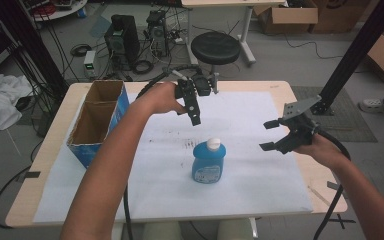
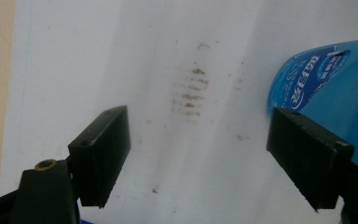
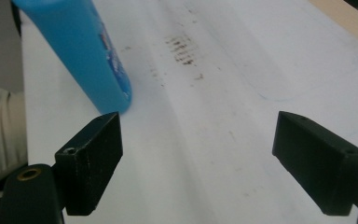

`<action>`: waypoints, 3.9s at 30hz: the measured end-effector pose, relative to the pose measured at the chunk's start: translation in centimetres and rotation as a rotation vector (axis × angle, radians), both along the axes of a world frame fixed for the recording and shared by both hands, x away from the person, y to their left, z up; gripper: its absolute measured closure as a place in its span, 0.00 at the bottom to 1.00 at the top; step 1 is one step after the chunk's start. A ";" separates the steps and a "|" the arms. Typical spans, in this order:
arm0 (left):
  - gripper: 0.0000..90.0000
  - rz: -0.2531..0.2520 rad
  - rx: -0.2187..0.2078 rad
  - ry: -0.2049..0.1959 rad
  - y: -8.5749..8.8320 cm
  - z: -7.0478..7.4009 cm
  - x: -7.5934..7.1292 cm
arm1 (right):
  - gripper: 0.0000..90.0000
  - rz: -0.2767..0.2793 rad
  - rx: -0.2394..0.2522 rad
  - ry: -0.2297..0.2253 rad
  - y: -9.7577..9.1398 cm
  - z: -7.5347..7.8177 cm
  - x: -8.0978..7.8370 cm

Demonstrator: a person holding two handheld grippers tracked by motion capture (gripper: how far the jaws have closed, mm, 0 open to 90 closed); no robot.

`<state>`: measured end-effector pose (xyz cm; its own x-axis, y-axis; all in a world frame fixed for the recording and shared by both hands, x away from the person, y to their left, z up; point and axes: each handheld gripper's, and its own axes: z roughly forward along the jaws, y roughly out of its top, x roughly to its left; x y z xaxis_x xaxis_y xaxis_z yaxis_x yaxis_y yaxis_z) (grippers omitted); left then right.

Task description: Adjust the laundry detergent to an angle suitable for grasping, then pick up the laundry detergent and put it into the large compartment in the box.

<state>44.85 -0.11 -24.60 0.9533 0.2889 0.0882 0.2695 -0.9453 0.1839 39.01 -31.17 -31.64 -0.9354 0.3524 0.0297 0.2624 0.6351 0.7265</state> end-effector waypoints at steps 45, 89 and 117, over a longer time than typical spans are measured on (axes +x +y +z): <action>0.26 0.001 -0.012 -0.007 -0.6 0.5 0.7 | 0.18 -0.078 -0.279 0.064 0.5 3.1 9.7; 0.24 0.022 -0.073 -0.020 0.3 2.5 -2.1 | 0.17 -0.058 -0.290 0.048 1.0 3.2 7.7; 0.23 -0.108 -0.100 -0.005 -1.5 4.5 -7.0 | 0.18 -0.055 -0.292 0.031 0.5 2.8 7.0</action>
<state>37.90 -1.65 -20.10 0.9789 0.1925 0.0691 0.1662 -0.9455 0.2801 46.04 -30.63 -28.81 -0.9147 0.4008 -0.0515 0.3220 0.7999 0.5064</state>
